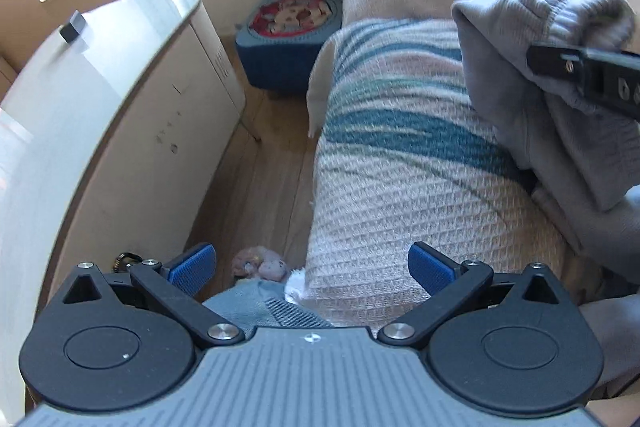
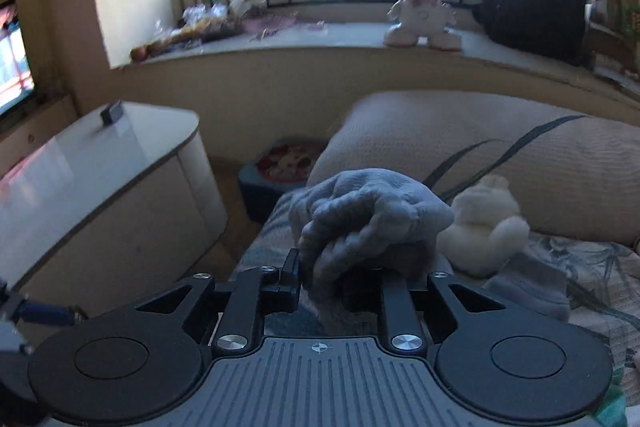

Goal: Fold clothes

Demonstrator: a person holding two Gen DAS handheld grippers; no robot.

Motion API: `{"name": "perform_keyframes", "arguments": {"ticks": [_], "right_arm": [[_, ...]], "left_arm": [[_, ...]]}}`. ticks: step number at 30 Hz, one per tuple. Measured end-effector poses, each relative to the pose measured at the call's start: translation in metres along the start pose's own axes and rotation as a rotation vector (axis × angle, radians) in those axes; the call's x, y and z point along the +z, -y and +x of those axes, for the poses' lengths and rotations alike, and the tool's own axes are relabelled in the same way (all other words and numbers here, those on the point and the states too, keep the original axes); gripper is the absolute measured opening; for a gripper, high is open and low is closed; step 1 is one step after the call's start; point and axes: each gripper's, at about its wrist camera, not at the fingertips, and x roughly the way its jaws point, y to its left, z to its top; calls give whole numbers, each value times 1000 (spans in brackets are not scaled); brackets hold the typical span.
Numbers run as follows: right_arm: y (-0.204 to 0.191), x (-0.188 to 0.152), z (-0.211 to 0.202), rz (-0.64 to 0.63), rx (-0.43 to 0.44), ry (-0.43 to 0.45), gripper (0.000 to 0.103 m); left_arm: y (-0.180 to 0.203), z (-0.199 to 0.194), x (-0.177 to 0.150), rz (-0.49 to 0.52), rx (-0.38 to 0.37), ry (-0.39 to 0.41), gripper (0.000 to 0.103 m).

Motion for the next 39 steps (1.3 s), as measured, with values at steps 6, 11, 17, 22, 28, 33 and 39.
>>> {"name": "perform_keyframes", "arguments": {"ticks": [6, 11, 17, 22, 28, 33, 39], "right_arm": [[8, 2, -35, -35, -1, 26, 51], [36, 11, -73, -38, -122, 94, 55], [105, 29, -32, 35, -319, 123, 55], [137, 29, 66, 159, -240, -35, 53], [148, 15, 106, 240, -225, -107, 38], [153, 17, 100, 270, -210, -106, 25], [157, 36, 69, 174, -437, 12, 22]], "left_arm": [[9, 9, 5, 37, 28, -9, 103], [10, 10, 14, 33, 12, -2, 103], [22, 10, 22, 57, -15, 11, 103], [30, 17, 25, 74, 6, -7, 103], [24, 30, 27, 47, 14, -55, 103], [33, 37, 32, 71, 9, -68, 103], [43, 39, 36, 96, -6, -67, 103]]}}
